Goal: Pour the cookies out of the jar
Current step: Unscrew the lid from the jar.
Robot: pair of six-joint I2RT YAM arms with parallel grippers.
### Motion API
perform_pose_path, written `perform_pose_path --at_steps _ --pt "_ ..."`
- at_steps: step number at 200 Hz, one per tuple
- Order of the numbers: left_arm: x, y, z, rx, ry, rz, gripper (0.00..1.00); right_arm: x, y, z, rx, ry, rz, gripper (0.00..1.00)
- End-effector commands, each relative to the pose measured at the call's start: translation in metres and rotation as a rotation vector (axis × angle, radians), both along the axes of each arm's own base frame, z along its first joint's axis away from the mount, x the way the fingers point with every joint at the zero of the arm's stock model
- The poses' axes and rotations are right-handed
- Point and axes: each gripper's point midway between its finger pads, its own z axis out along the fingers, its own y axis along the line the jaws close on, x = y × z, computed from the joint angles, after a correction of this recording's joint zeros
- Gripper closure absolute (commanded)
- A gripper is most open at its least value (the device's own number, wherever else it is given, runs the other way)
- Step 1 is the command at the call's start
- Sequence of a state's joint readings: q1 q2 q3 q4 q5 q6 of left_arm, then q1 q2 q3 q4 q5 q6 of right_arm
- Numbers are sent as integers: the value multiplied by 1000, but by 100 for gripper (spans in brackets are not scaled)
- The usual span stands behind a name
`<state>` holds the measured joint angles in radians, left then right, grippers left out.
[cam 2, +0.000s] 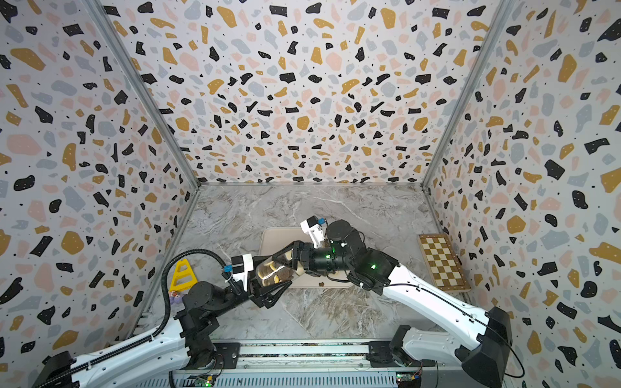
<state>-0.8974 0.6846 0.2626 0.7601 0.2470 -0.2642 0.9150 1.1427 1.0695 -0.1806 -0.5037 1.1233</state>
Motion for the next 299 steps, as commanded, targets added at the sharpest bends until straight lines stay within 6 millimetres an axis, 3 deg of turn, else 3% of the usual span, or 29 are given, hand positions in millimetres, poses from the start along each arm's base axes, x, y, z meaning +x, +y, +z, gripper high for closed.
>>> perform_pose_path --at_steps 1,22,78,150,177,238,277,299 --pt "-1 12 34 -74 -126 55 100 -1 -12 41 57 -78 -16 1" --pt "-3 14 37 -83 -143 57 100 1 -12 34 35 -62 -20 1" --pt "4 20 30 -24 -160 126 100 14 -37 20 17 25 -121 0" --pt "7 27 43 -66 -187 173 100 13 -17 -4 -1 152 -168 2" --pt "4 26 46 -90 -187 151 100 13 -7 -3 23 159 -156 4" --pt "2 32 55 -186 -159 138 100 19 -1 19 91 84 -152 16" --pt "-2 37 70 -306 -135 103 100 15 12 47 168 -57 -70 32" --pt "-9 38 82 -363 -129 51 100 7 13 67 249 -169 -15 35"
